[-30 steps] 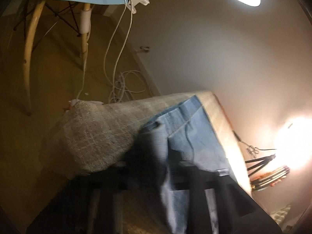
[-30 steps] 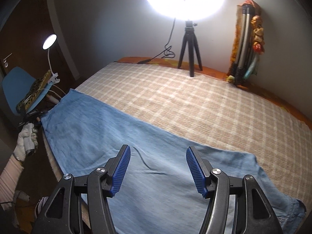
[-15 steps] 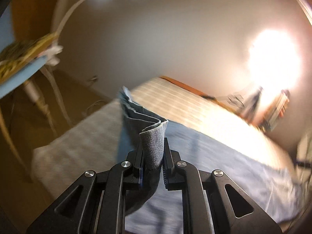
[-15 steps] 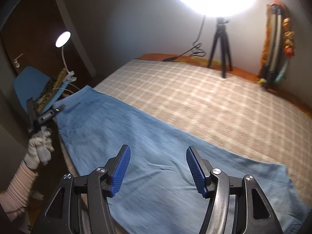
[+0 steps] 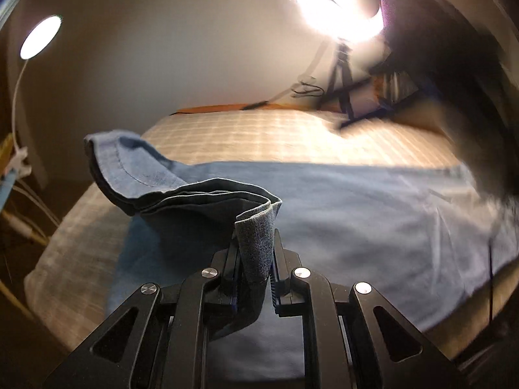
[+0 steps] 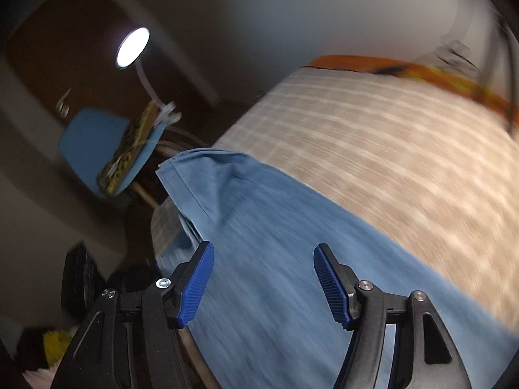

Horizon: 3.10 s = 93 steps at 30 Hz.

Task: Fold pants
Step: 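Lift the jeans edge with the left tool while the right tool grasps the fabric beside it, then hold the jeans edge with both tools and fold it over the other half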

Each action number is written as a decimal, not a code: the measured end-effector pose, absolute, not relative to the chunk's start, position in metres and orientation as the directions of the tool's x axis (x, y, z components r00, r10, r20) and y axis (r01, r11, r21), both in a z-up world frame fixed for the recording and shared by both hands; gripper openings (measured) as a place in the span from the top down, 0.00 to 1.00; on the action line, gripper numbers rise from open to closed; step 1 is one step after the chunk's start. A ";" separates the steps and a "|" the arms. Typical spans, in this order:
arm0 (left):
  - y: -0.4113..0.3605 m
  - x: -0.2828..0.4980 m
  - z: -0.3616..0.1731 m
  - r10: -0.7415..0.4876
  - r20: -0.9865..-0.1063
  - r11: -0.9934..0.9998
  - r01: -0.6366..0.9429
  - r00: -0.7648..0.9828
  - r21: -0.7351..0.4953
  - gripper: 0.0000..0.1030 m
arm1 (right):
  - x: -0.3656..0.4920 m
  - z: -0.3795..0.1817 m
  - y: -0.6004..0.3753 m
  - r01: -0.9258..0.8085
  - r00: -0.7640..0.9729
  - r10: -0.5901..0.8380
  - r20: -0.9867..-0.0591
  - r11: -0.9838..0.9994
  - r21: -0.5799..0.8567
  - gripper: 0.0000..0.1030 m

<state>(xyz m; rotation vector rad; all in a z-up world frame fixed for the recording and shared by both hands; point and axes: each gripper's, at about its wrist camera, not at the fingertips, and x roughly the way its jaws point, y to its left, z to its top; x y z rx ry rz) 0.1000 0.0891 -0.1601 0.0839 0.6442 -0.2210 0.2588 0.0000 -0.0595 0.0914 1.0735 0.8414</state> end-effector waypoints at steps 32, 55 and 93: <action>0.066 0.057 -0.128 -0.360 -0.575 0.925 0.362 0.735 -0.116 0.88 | 0.307 -0.140 -0.019 -0.188 0.097 0.701 -0.707 0.710 0.679 0.59; -0.046 0.065 -0.107 -0.552 -0.579 0.797 0.583 0.600 -0.156 0.88 | 0.265 -0.055 -0.133 -0.275 0.435 0.424 -0.794 0.903 0.331 0.95; -0.261 0.018 -0.058 -0.758 -0.592 0.466 0.863 0.276 -0.195 0.88 | 0.146 -0.007 -0.401 0.014 0.584 0.190 -0.790 0.970 0.243 0.96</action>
